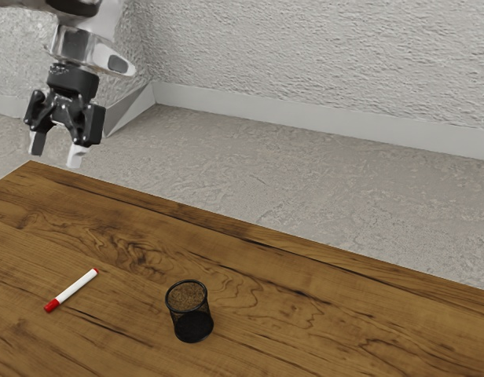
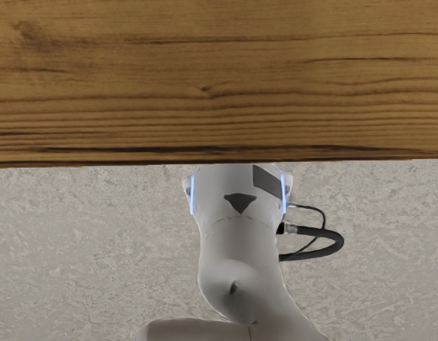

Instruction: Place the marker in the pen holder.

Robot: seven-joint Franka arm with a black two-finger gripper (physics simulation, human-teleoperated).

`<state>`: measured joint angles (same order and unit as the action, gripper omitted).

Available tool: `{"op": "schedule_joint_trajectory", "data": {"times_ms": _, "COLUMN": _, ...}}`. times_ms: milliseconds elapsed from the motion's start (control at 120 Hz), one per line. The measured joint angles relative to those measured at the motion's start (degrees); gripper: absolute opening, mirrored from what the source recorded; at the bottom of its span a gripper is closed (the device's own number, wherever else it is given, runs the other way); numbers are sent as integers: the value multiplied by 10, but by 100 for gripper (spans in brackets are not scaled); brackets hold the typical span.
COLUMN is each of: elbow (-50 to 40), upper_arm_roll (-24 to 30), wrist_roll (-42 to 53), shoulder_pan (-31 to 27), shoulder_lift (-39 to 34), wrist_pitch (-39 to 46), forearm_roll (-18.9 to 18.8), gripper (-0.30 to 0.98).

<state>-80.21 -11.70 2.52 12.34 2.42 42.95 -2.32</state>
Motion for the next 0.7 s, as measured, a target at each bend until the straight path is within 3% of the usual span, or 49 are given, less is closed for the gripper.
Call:
{"op": "schedule_joint_trajectory", "data": {"times_ms": 108, "elbow": -45, "upper_arm_roll": -4, "wrist_roll": 11, "shoulder_pan": 26, "shoulder_lift": 4, "wrist_pitch": 166, "forearm_roll": -6, "gripper": 69}}
{"op": "schedule_joint_trajectory", "data": {"times_ms": 217, "elbow": -70, "upper_arm_roll": -17, "wrist_roll": 16, "shoulder_pan": 56, "shoulder_lift": 1, "wrist_pitch": 242, "forearm_roll": -15, "gripper": 69}}
{"op": "schedule_joint_trajectory", "data": {"times_ms": 283, "elbow": -168, "upper_arm_roll": -25, "wrist_roll": 20, "shoulder_pan": 69, "shoulder_lift": -26, "wrist_pitch": 298, "forearm_roll": -25, "gripper": 69}}
{"op": "schedule_joint_trajectory", "data": {"times_ms": 358, "elbow": -337, "upper_arm_roll": -80, "wrist_roll": 30, "shoulder_pan": 110, "shoulder_lift": -79, "wrist_pitch": 393, "forearm_roll": -30, "gripper": 68}}
{"op": "schedule_joint_trajectory", "data": {"times_ms": 492, "elbow": -539, "upper_arm_roll": -184, "wrist_roll": 59, "shoulder_pan": 28, "shoulder_lift": -99, "wrist_pitch": 589, "forearm_roll": -40, "gripper": 69}}
{"op": "schedule_joint_trajectory", "data": {"times_ms": 700, "elbow": -635, "upper_arm_roll": -225, "wrist_roll": 108, "shoulder_pan": 13, "shoulder_lift": -87, "wrist_pitch": 812, "forearm_roll": -110, "gripper": 69}}
